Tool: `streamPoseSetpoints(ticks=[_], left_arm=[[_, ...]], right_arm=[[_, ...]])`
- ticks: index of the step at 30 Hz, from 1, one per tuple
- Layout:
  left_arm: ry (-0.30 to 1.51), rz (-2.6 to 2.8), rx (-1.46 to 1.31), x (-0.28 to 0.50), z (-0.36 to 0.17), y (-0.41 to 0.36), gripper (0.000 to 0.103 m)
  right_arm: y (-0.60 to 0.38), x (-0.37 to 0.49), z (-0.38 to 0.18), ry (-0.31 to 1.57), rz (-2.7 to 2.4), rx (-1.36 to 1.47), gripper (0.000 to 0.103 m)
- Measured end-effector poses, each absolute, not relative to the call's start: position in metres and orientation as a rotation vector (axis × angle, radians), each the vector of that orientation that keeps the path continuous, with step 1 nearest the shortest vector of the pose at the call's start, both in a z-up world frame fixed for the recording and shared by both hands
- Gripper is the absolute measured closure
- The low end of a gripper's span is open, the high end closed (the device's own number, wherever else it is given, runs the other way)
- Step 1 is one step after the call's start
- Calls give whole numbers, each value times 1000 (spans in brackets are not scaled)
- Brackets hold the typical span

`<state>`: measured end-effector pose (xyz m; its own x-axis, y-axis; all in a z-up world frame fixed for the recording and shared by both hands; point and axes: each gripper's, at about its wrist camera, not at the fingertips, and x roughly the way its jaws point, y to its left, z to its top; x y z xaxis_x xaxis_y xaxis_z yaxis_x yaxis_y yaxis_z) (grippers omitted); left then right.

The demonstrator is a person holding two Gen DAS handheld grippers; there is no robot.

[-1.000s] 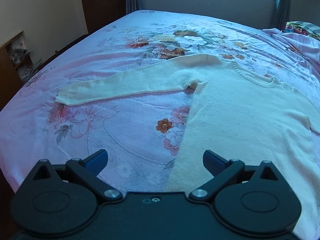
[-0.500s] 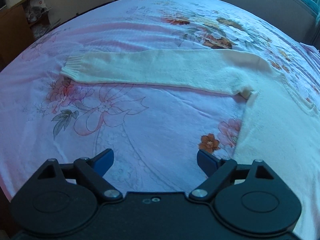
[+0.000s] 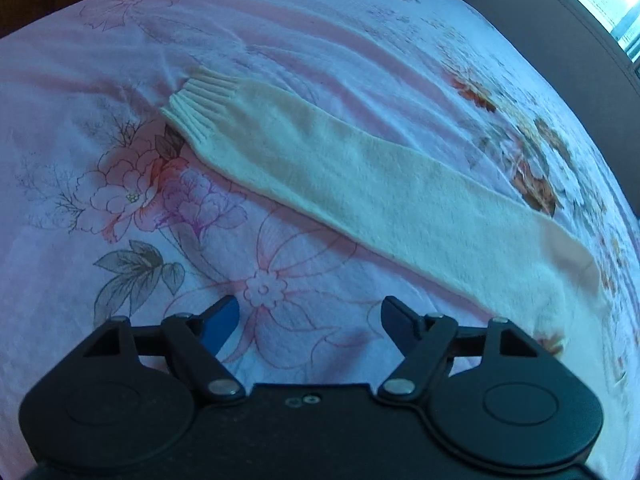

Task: Fold small clothes
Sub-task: 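Move the left gripper to the sweater sleeve cuff and grasp it, then fold the held sleeve across the sweater body with the left gripper, release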

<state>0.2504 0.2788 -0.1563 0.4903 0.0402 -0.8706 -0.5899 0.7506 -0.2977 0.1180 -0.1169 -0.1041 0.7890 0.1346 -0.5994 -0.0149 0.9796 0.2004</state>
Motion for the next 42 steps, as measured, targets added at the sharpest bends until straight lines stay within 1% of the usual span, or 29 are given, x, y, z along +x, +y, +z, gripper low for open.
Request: streamPoseSetpoints(ticks=[6,10,11,12,13,14,15,16,17,19,21,23,26,29,32,35,38,41,42], left_arm=[[919,424,-809,261,-167,310,31],[831,428,-956,263,-175,331,31],[808,433,-979,264,-177,335,36],[791,438,-990,266,-178,338,44],[777,444,-998,268,-180,341,49],[766,449,-1005,270,-181,343,58],[754,455,-1013,272,-183,346,68],[749,463,-1019,274,-185,349,75],[746,471,-1026,275,-187,351,87],[736,474,-1040,277,-189,354,91],[731,477,-982,280,-180,350,94],[711,453,-859,286,-161,335,94],[664,326,-651,299,-121,291,95],[645,121,-447,316,-84,226,95],[665,-122,-285,327,-63,144,95],[738,-369,-148,323,-64,56,95],[873,-533,-1,316,-93,-19,95],[951,-580,98,300,-121,-48,95],[955,-576,81,285,-125,-39,89]], right_arm=[[-113,132,-113,673,84,186,0],[-109,143,-119,669,81,174,0],[-109,147,-121,671,79,174,0],[-108,151,-122,674,78,175,0],[-108,155,-124,675,76,177,0],[-108,159,-125,675,73,177,0],[-107,162,-127,675,73,174,0],[-107,166,-129,676,72,171,0],[-108,170,-130,677,69,169,0],[-110,177,-134,677,63,166,0],[-112,185,-137,681,54,168,0],[-117,189,-139,687,48,175,0],[-126,189,-141,690,39,206,0],[-136,184,-143,695,32,225,0],[-148,177,-143,697,17,237,0],[-162,169,-142,691,-4,243,0],[-180,161,-144,702,-25,261,0],[-198,154,-148,718,-33,288,0],[-204,153,-149,723,-26,303,0]])
